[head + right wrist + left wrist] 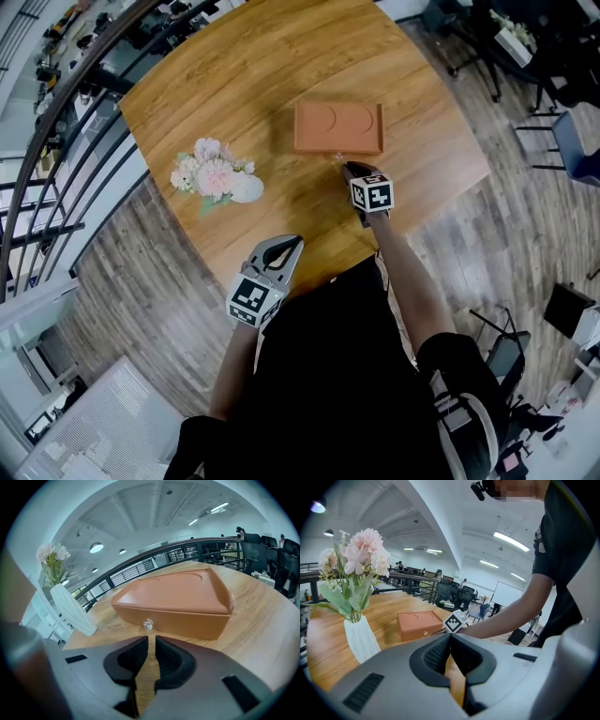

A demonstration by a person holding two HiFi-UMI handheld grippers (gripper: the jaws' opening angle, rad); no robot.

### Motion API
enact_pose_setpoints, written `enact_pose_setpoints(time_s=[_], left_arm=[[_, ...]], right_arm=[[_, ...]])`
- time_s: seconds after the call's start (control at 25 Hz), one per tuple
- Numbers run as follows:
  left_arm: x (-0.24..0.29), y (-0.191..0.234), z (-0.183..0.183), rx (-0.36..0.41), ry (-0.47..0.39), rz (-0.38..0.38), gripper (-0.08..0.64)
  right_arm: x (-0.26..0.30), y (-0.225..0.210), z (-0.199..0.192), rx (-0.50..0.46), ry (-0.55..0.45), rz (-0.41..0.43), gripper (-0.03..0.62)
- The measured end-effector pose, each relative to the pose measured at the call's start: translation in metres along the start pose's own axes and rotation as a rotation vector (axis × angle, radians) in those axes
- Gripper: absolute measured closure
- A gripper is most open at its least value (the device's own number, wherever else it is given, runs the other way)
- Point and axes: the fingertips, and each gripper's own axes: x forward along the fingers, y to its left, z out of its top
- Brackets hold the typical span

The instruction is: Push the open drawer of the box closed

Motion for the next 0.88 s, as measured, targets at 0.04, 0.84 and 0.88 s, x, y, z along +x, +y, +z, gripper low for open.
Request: enact_pose_setpoints(time_s=[0.04, 0.84, 0.88], left_arm=[[0.0, -0.001, 0.001, 0.002, -0.003, -0.003, 0.537], [-0.001, -0.035, 0.008, 0.059, -0.034, -0.065, 0.537], [-0.001, -0.036, 0.007, 0.058, -0.033, -0.067, 0.537]], right_arm=[[-0.005, -0.001, -0.003, -0.005, -0.002, -0.007, 0.53], [-0.139, 0.014, -0.049, -0.285, -0.033, -0.032, 0.577], [-0.145, 0.014, -0.05, -0.281, -0.036, -0.027, 0.577]])
